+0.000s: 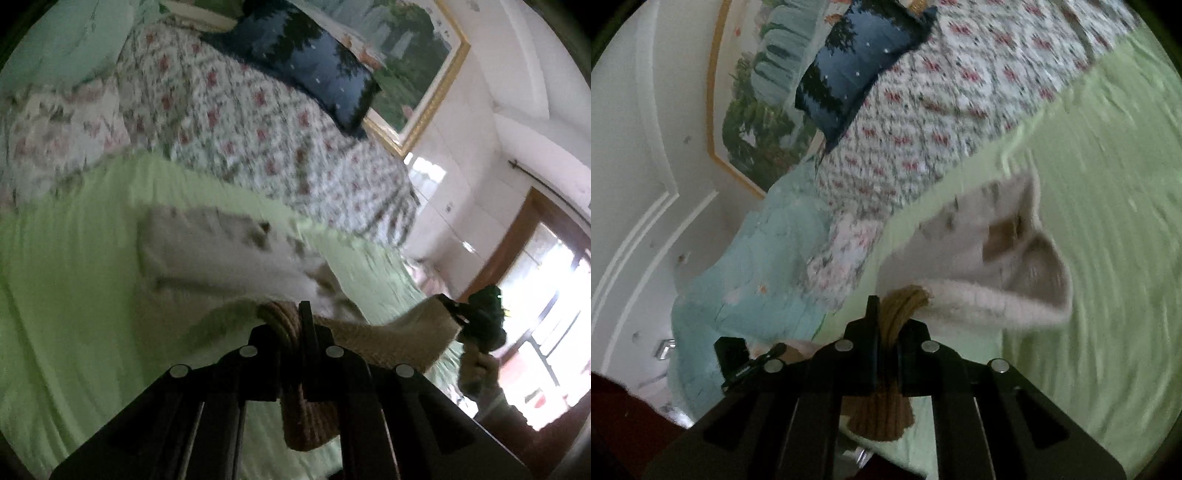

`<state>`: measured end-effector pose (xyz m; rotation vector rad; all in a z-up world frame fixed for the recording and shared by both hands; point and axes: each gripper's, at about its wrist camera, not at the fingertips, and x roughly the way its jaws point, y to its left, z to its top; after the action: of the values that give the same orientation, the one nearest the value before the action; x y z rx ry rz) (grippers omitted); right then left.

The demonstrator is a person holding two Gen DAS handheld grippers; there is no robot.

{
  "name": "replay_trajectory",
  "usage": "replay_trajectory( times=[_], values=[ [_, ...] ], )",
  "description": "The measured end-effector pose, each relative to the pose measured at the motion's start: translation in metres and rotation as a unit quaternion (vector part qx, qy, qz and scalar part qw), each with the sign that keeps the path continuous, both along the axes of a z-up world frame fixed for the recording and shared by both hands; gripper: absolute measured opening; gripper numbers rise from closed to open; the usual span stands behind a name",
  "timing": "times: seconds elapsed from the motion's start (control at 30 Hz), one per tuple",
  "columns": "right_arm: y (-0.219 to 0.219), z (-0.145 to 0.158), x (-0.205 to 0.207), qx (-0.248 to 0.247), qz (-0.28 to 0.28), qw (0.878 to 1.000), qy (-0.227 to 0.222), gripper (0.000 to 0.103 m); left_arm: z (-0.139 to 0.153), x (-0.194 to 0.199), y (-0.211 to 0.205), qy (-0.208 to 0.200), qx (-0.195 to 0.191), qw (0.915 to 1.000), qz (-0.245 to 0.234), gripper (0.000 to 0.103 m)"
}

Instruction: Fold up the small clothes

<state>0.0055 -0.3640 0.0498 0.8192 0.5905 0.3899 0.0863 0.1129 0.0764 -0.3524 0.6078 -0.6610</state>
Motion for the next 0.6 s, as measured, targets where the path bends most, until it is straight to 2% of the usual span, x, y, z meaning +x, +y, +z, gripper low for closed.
replay_trajectory(
  times=[0.07,0.2,0.27,0.43,0.6],
  values=[
    [-0.004,0.005,0.030,-0.012,-0.009,1.000,-0.001,0.008,0.000,0.027,-0.003,0.003,0.002,0.9999,0.013,0.005],
    [-0.012,0.001,0.092,-0.046,-0.033,0.998,0.028,0.008,-0.012,0.101,-0.009,0.032,0.005,0.9985,0.043,0.005],
    [-0.017,-0.005,0.124,-0.052,-0.045,0.997,0.044,0.008,-0.019,0.126,-0.012,0.044,0.008,0.9977,0.051,0.005],
    [-0.023,-0.035,0.190,-0.064,-0.056,0.994,0.072,0.008,-0.037,0.186,-0.022,0.065,0.016,0.9957,0.064,0.005],
    [-0.033,-0.070,0.227,-0.074,-0.080,0.987,0.116,0.008,-0.073,0.240,-0.033,0.100,0.044,0.9909,0.077,0.006]
  ],
)
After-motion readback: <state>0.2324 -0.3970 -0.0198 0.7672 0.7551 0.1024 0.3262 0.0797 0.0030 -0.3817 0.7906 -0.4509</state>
